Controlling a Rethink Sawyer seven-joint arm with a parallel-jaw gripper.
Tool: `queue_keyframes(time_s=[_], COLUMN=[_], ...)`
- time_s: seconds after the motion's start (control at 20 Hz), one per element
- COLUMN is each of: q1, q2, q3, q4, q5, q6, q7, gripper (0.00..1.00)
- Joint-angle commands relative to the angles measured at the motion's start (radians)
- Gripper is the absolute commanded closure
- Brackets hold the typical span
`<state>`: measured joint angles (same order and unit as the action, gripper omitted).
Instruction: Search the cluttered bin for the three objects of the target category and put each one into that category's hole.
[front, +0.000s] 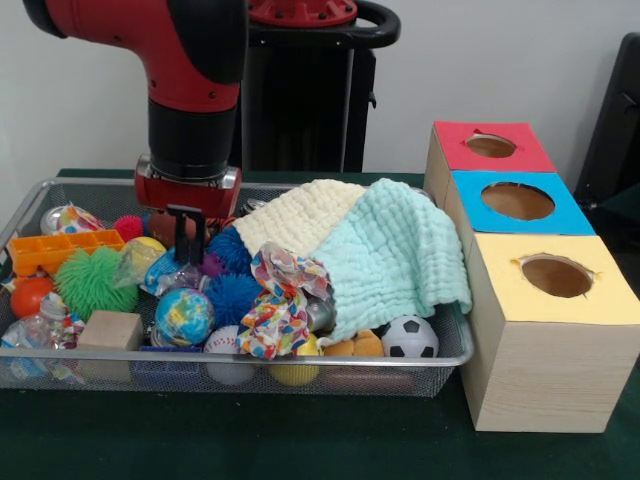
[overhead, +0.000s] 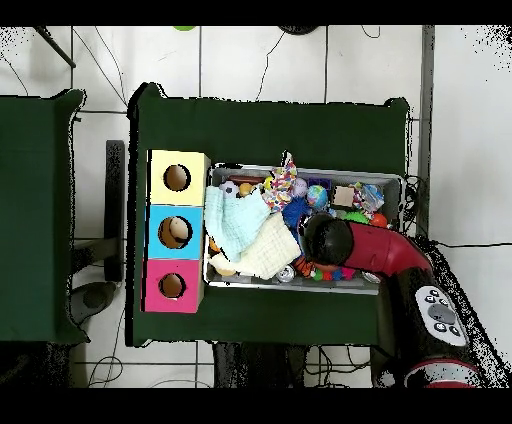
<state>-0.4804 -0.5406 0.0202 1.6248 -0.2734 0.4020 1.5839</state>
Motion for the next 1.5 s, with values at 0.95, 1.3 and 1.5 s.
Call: queue_keyframes(time_s=[0.95, 1.3, 1.5], q1=[-0.035, -0.023, -0.025], q2=[-0.149, -0.221, -0.230], q3=[0.065, 0.053, 0.056], q4=[0.079, 0.126, 0.136], q5=[0.087, 0.109, 0.116], q6=[0.111, 0.141, 0.139], q7=[0.091, 0.086, 0.082], gripper=[1.00, 1.00, 1.00])
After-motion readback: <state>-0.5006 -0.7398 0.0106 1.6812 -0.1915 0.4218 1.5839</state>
